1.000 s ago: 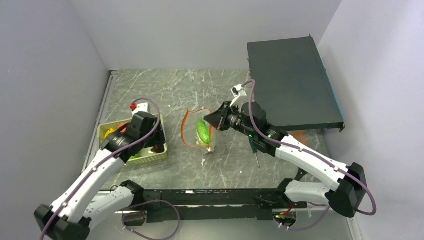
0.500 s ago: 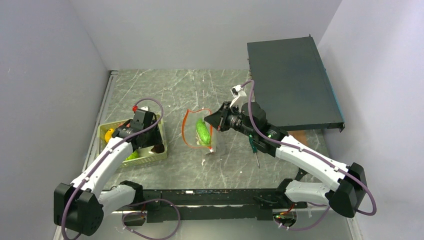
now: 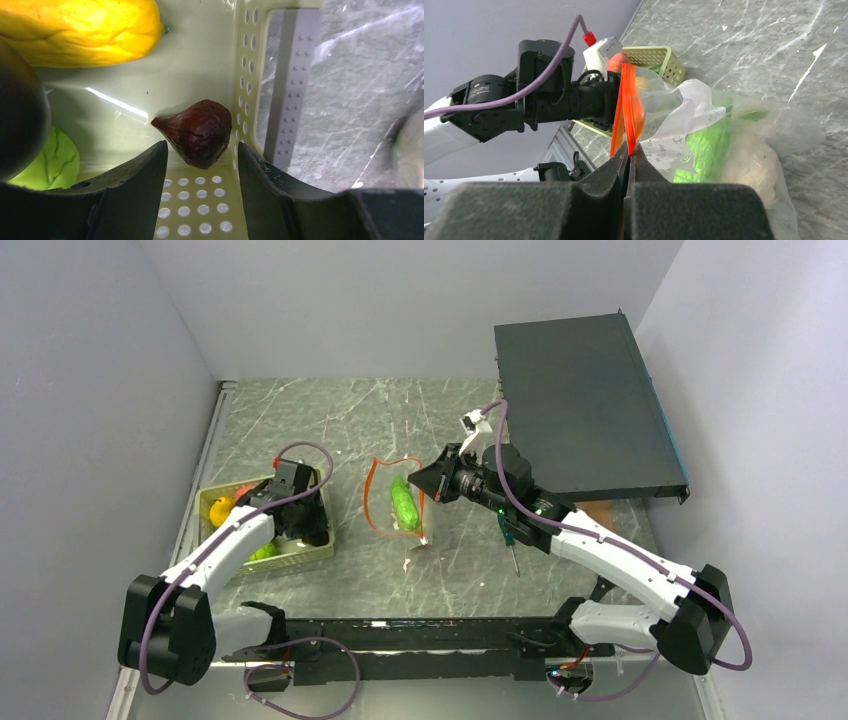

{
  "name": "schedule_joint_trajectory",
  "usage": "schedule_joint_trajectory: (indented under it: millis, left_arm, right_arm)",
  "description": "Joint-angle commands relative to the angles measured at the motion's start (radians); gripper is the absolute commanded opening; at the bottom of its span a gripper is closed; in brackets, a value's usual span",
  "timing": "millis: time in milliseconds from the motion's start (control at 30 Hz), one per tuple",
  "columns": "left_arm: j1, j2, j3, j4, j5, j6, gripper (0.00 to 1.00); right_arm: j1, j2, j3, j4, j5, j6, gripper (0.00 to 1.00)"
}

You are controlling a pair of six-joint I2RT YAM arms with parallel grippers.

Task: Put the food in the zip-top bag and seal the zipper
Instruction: Pick up the fake fruit from the bin.

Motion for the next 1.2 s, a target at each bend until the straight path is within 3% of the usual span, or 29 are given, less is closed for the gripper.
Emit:
schedule_joint_trajectory:
  millis: [0, 433, 600, 967, 1167]
  left_arm:
    - [0.005, 0.02, -0.033, 0.061, 0.028, 0.005, 0.58]
    - [0.005, 0.067, -0.07, 0.098, 0.016, 0.002, 0.56]
    - [0.004, 0.05, -0.056, 0.073, 0.004, 0.011, 0.41]
    - [0.004, -0.131, -0.002, -0.051, -0.044, 0.011, 0.32]
    - [0.004, -0.277, 0.066, -0.126, 0.02, 0.044, 0.31]
  right_arm:
    - [-0.004, -0.018, 0.024, 0.044, 0.001, -0.013, 0.0]
    - [-0.004, -0.005, 0.027, 0.049, -0.01, -0.013, 0.0]
    - [-0.005, -0.003, 0.029, 0.049, -0.011, -0.013, 0.0]
    - [-0.007, 0.007, 0.029, 0.053, -0.019, -0.013, 0.0]
    - [-0.006, 0.015, 0.031, 0.056, -0.026, -0.009, 0.0]
